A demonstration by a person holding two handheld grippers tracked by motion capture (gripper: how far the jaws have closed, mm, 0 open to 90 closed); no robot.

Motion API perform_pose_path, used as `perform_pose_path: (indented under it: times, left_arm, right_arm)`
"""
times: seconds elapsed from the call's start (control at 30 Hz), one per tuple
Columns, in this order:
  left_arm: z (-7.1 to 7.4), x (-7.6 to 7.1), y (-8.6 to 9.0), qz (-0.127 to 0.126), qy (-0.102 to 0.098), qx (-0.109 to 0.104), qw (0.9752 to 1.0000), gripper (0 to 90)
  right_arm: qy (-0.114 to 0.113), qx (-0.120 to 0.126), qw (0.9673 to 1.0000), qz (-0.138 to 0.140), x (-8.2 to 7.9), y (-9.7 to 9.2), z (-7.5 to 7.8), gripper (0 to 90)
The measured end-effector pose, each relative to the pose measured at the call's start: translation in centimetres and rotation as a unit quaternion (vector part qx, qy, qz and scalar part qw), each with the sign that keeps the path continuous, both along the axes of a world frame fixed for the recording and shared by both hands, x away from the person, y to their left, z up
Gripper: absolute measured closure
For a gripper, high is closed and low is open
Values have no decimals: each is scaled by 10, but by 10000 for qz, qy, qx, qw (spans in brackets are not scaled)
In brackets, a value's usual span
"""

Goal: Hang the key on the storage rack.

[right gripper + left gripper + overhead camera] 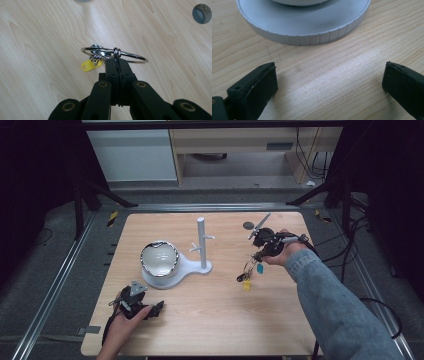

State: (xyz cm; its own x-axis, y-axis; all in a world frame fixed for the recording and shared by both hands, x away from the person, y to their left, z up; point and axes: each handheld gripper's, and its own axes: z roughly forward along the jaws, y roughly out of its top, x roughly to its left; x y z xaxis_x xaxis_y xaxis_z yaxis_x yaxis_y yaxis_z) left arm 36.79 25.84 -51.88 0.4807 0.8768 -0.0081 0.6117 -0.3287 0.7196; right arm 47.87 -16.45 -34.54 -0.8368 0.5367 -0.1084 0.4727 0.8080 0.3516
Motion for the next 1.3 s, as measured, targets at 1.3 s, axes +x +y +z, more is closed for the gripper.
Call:
perform_pose_path:
  times: [1.3]
  left_arm:
    - [0,0,0,5,4,3,10000,0]
  right_arm:
    - [-345,17,9992,177,8,19,46,890]
